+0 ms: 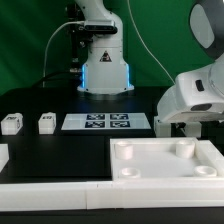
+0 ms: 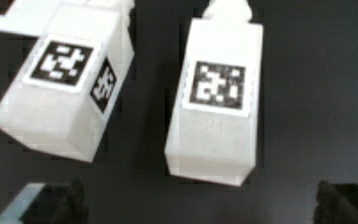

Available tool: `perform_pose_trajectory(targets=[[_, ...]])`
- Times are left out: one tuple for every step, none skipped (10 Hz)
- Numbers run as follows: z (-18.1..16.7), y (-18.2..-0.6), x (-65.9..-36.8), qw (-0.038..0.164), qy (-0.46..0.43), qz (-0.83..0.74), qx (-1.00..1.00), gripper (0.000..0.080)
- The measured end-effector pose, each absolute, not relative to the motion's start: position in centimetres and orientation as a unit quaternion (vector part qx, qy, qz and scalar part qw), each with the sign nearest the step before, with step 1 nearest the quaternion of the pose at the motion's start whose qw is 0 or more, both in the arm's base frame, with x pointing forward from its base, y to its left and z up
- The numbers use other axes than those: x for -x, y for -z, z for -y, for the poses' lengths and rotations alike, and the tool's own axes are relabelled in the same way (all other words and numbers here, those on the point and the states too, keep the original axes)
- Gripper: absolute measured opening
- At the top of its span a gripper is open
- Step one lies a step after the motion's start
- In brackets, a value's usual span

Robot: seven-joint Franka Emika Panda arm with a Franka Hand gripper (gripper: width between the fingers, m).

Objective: Assemble one leg

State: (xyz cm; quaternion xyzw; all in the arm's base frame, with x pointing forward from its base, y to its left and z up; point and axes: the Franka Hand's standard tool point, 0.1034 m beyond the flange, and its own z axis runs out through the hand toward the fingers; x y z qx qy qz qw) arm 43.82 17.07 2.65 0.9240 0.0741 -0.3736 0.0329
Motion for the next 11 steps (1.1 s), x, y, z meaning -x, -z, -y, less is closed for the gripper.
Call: perform_pose_trajectory(targets=[[-17.1, -2.6, -43.8, 0.033, 0.374, -0.074, -0.924, 0.0649], [-17.1, -2.6, -43.8, 0.033, 0.374, -0.074, -0.924, 0.0649], [-17.0, -2.6, -43.8, 0.033, 0.374, -0.073, -0.924, 0.0649], [-16.8, -2.4, -43.7, 0.035, 0.376, -0.069, -0.923, 0.0649], [-17.0, -2.0, -43.2, 0.039, 0.377, -0.064, -0.923, 0.0649], [-17.2, -1.8, -42.7, 0.041, 0.379, -0.067, -0.922, 0.0649], [-17.5, -1.6, -42.2, 0.042, 0.380, -0.070, -0.921, 0.0649], [-17.5, -1.4, -41.8, 0.044, 0.383, -0.071, -0.920, 0.0649], [-17.5, -1.4, -41.5, 0.046, 0.394, -0.072, -0.915, 0.0649], [-17.4, -1.4, -41.5, 0.046, 0.395, -0.072, -0.915, 0.0649], [-16.9, -1.7, -40.6, 0.055, 0.435, -0.073, -0.896, 0.0649]])
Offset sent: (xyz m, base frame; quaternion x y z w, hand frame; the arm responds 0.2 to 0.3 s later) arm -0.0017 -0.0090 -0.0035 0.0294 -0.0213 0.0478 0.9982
